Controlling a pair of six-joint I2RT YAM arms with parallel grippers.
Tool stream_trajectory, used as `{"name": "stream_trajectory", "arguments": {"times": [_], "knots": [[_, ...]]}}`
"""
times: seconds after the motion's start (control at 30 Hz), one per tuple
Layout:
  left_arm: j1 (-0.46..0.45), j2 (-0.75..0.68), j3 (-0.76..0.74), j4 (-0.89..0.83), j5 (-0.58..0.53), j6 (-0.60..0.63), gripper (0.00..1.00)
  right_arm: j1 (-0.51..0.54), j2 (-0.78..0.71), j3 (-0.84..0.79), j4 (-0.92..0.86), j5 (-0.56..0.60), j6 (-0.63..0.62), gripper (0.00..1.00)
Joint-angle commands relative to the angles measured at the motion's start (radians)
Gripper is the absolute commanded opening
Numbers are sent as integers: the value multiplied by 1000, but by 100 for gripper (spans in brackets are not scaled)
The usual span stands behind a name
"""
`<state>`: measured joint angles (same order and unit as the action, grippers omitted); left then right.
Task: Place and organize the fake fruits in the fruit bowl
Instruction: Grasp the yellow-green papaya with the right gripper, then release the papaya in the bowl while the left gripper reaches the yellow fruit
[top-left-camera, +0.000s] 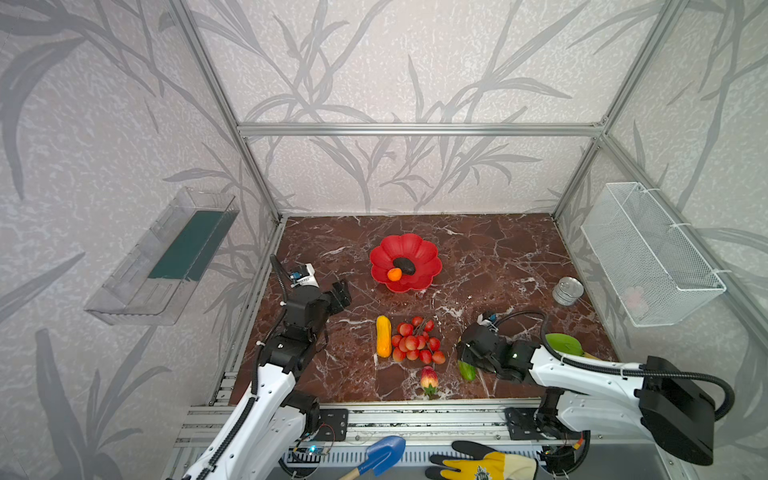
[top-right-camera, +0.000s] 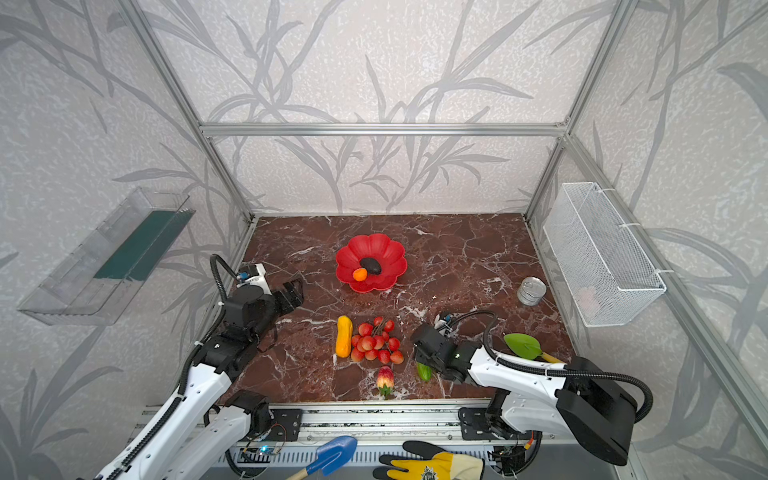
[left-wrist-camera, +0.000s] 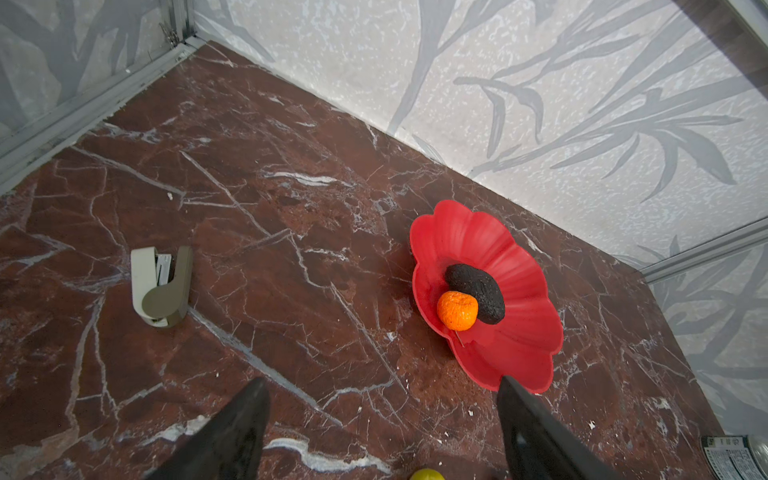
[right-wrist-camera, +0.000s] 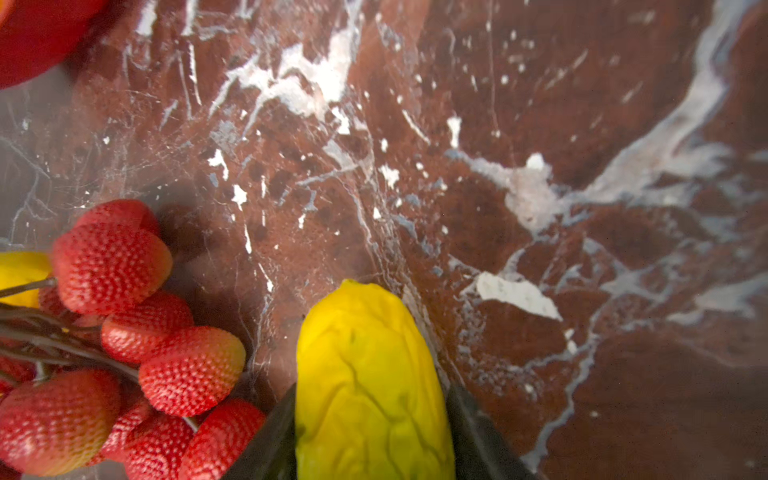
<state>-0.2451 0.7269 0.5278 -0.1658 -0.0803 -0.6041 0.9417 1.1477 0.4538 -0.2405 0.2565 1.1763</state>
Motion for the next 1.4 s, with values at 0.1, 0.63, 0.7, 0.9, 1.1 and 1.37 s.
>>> {"name": "stream_trajectory", "arguments": {"times": [0.1,0.63,0.7,0.9,1.1,1.37], "knots": [[7,-21,-66,-74,78,-92,85,-15,-104,139,28,189,-333,48],[-14,-21,-166,8,293,-145,79,-251,437,705,222,-166,-853,43],[-24,1,-167,18,313,-145,78,-269,540,790,216,-183,-873,43],[-87,30,-173,55,329,-138,78,-310,809,997,201,-189,-924,41],[-130,75,-176,61,306,-111,77,-351,968,1127,192,-194,-909,41],[-176,143,-184,122,271,-112,77,-382,1073,1236,143,-209,-879,49]]}}
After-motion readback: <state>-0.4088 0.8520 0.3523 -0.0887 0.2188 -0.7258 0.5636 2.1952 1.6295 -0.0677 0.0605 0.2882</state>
